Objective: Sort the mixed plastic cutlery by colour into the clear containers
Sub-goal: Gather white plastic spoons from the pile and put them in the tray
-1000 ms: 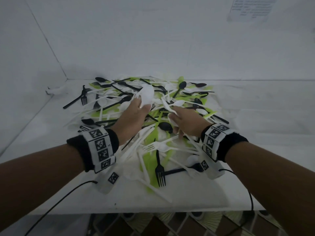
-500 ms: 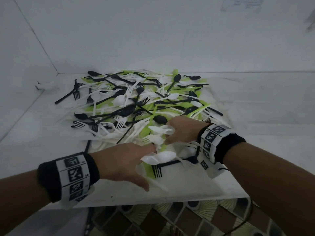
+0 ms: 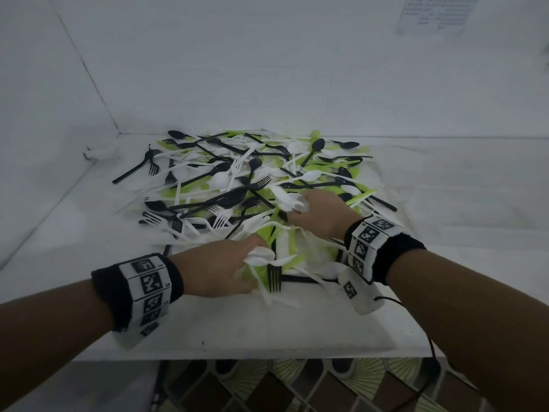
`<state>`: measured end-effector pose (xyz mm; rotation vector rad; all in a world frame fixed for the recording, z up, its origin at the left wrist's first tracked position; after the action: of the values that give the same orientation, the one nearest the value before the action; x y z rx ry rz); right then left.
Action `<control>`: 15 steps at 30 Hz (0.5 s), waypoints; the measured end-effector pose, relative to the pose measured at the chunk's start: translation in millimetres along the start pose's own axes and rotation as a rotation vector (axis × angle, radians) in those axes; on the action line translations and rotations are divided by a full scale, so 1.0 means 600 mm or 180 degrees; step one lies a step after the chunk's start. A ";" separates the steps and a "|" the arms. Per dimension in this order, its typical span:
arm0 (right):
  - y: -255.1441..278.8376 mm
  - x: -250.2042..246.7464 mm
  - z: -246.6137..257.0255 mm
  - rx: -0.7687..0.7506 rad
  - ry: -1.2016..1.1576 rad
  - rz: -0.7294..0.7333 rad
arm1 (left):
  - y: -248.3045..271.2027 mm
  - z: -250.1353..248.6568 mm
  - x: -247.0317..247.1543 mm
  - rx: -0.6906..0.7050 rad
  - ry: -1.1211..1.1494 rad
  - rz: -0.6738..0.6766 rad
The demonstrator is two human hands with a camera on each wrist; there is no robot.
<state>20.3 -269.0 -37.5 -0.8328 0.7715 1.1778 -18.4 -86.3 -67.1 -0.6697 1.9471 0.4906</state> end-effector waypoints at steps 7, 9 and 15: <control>-0.016 0.007 0.038 0.0071 -0.0207 -0.0208 | 0.019 0.019 -0.070 -0.0473 0.0918 -0.0689; -0.021 0.012 0.051 0.0028 -0.0247 -0.0246 | 0.026 0.037 -0.084 -0.0697 0.1199 -0.0914; -0.027 0.029 0.062 0.0126 -0.0659 -0.0255 | 0.042 0.078 -0.092 -0.1429 0.2081 -0.1239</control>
<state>42.8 -231.6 -32.0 -0.6904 0.5847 1.1531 17.2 -25.5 -36.5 -1.6237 2.2305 0.5040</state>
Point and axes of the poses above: each hand's wrist, its own y-axis away from the middle knuckle, its own x-axis out of the palm, z = x × y, the point moved 10 cm from there along -y, towards the middle knuckle, and after that the axes turned 14 degrees about -z, right-handed, at the moved point
